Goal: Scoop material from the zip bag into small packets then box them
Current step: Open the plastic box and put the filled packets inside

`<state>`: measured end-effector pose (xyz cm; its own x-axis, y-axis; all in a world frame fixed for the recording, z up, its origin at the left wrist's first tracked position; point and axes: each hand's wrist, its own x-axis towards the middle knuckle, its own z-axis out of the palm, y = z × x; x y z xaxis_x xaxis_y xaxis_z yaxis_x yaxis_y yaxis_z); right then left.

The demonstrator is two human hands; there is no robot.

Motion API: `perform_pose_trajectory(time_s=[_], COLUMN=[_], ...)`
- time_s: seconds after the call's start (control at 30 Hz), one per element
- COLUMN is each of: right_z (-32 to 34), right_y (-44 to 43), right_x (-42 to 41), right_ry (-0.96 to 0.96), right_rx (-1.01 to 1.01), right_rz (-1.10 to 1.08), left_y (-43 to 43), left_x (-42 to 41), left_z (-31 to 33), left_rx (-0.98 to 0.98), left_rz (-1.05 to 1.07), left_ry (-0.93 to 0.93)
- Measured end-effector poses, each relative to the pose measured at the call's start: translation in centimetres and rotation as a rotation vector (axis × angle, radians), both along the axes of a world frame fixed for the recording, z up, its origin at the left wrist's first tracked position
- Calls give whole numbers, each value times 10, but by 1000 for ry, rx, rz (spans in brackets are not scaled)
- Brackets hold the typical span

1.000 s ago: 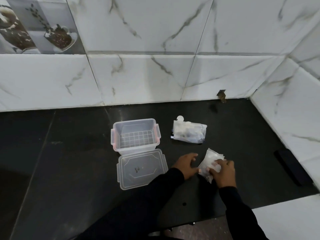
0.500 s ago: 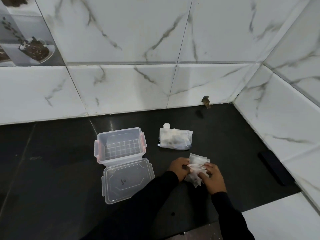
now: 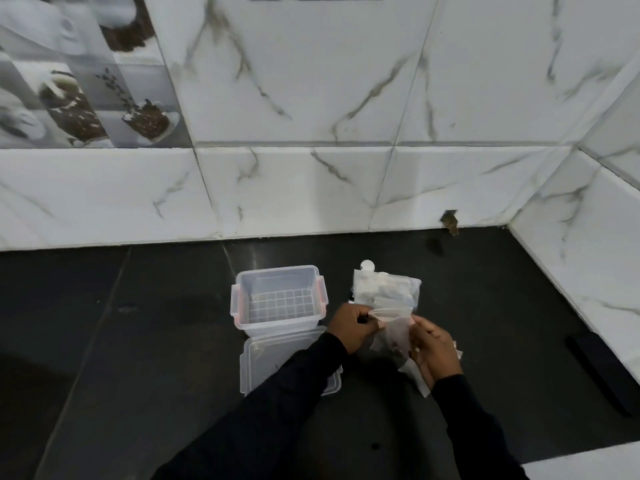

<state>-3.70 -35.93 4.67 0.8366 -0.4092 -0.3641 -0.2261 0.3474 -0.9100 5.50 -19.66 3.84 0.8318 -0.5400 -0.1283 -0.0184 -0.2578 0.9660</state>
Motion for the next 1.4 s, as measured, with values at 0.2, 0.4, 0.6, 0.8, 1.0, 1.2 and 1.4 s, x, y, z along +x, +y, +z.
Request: perform_pose_trajectory(time_s=[0.2,0.4,0.6,0.8,1.0,1.2,1.4], right_z=[58,80,64,40,34,7,21], right_y=[58,122,131,135,163,179,167], right_x=[81,143,164,182,189,172,160], right_ry=[-201,-253,-90,285,304,134,43], right_rx=[-110,-269,-255,-761,-1433,-1783,-1704], right_rz=[230,458,428,711,826,876,677], left_y=[98,160,189,185,150,142,116], left_x=[55,76,85,100,103,93,79], left_z=[80,100,66,35,25,10,34], left_rx=[-115,-152,4,600,941,1173,1065], left_rz=[272,353,506,363,176,174,257], left_ry=[-87,-54,105,152,22,-367,-529])
